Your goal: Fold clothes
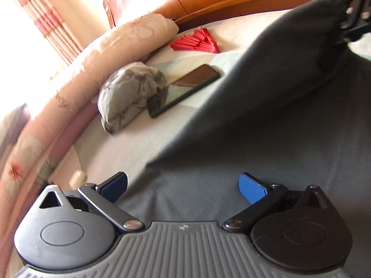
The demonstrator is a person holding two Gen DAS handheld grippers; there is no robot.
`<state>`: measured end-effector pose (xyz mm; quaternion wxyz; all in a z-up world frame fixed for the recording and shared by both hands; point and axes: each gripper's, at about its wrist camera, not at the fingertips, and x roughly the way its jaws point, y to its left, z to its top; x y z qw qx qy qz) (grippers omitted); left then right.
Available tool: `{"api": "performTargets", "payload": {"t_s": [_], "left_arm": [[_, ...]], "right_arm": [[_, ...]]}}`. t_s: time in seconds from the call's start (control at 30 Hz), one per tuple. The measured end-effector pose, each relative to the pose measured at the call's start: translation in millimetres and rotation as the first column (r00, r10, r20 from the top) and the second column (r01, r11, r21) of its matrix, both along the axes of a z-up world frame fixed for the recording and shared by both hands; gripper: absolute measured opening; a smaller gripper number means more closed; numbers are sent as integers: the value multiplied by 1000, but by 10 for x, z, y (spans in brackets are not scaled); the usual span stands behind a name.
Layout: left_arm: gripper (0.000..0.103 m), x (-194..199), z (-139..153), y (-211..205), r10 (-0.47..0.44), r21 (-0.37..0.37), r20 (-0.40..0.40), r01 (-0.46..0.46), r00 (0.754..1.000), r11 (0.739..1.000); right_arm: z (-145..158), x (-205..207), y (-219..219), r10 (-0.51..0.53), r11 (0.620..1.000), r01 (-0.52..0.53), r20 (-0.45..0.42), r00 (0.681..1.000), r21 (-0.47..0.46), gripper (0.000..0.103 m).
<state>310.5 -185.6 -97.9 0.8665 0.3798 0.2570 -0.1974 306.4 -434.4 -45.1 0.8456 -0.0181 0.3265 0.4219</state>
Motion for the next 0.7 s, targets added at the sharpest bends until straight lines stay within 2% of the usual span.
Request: {"api": "performTargets", "payload": {"t_s": [0.17,0.37,0.53,0.63,0.7], "left_arm": [[102,107,-55,-56,-26,50,40,24,999,998],[102,35,-102,-71,-68,97,89,59,994,994],[101,-37,-119,-66,-112,138,123,94,986,986],[91,-121,-151,-58,-174,197,151,143,973,970],[76,-168,-185,-45,-229,257,161,183,960,949]], "right_arm": [[13,-99,31,37,999,-37,12,999,-16,9],[8,-277,100,121,990,-117,42,992,-85,9],[-35,-315,71,132,986,-128,30,991,-104,9],[-57,-304,30,119,989,-116,21,993,-94,9],[-68,-302,14,112,990,-110,18,994,-90,9]]}}
